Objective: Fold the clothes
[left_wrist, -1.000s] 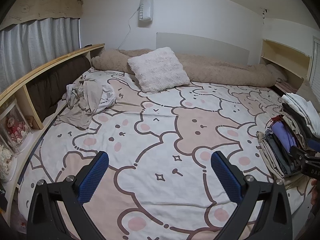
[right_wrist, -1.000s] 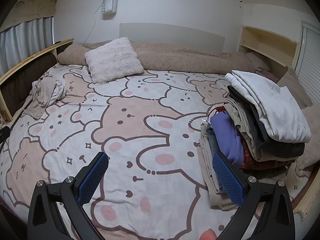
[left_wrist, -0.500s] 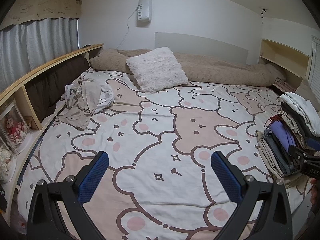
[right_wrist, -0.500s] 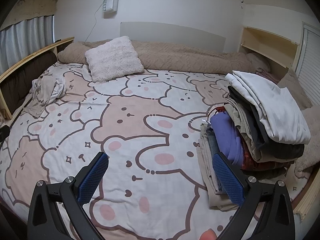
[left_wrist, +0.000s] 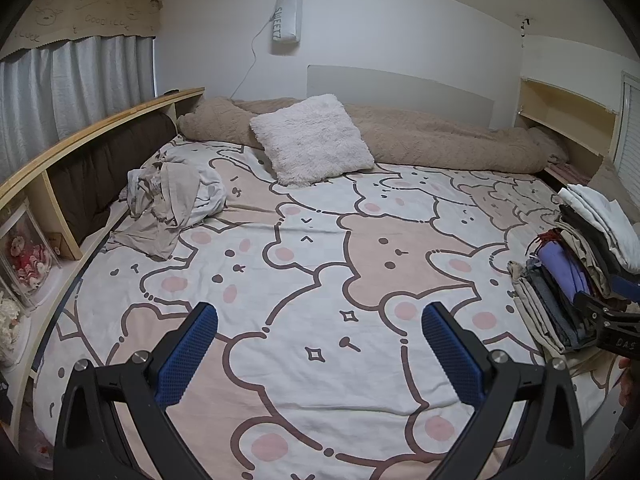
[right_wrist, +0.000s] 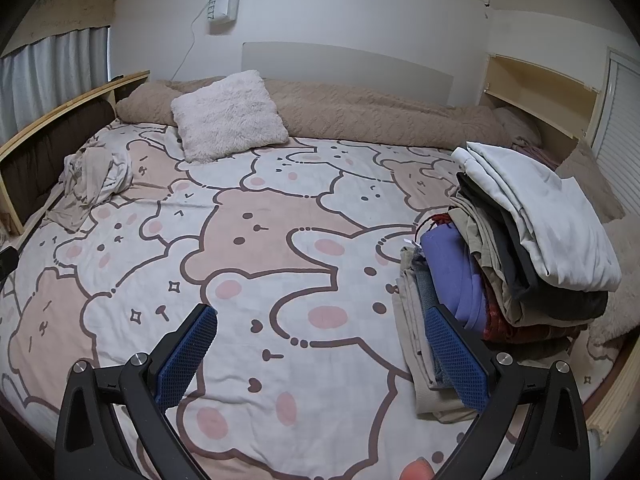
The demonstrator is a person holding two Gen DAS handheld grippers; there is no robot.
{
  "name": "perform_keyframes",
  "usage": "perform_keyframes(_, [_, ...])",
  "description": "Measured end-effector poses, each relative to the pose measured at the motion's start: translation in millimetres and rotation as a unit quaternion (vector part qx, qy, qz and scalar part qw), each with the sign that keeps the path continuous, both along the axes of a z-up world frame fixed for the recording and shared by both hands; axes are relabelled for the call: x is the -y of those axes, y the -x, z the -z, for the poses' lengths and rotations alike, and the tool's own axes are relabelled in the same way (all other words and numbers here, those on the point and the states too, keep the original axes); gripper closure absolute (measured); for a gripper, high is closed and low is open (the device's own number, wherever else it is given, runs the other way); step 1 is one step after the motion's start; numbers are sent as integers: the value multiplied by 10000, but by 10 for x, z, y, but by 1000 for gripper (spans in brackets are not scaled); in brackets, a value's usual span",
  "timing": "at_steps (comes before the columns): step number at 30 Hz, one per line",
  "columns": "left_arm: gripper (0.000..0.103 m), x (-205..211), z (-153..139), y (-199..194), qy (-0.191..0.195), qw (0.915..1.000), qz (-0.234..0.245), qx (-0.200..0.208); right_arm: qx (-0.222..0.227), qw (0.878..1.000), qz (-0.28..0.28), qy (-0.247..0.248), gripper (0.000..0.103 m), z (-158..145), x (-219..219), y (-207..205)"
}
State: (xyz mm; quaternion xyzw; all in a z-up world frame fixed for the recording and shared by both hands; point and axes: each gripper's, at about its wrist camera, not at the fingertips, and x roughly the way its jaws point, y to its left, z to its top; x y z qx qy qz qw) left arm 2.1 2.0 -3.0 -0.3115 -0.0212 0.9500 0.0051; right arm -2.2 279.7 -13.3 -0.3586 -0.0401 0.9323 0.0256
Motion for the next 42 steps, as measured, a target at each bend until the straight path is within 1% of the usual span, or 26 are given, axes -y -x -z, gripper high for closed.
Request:
perform_keyframes(14, [0, 19, -12, 2, -107, 9999, -12, -15, 51, 10000, -42, -17, 0, 20, 38, 1])
perform_keyframes(17, [0, 37, -24, -19, -210, 9997, -40, -73, 39, 10000, -53, -27, 0, 11, 47, -4])
perform_keyframes(20, [0, 42, -51, -31, -209, 9997, -71, -142, 54, 10000, -68, -24, 0, 14, 46, -2])
perform_keyframes(31, [0, 128, -194, 66, -246, 9997, -48, -2, 14, 9998, -193, -36, 0, -28, 101, 15])
perform_keyframes(35, [0, 144, -177, 167, 11, 9999, 70, 105, -2, 9997, -249, -39, 0, -25, 117, 36])
perform_keyframes(37, [0, 175, -98, 288, 348, 9990, 66, 269, -9, 9996, -292, -44, 0, -16, 127, 70])
perform_keyframes(39, [0, 242, 46, 443, 558, 9972, 83, 491, 6, 9994, -340, -74, 0, 5, 153, 118])
perform_keyframes(42, [0, 474, 255, 710, 544, 9963, -1, 671, 53, 9991, -409, -97, 0, 59, 220, 217])
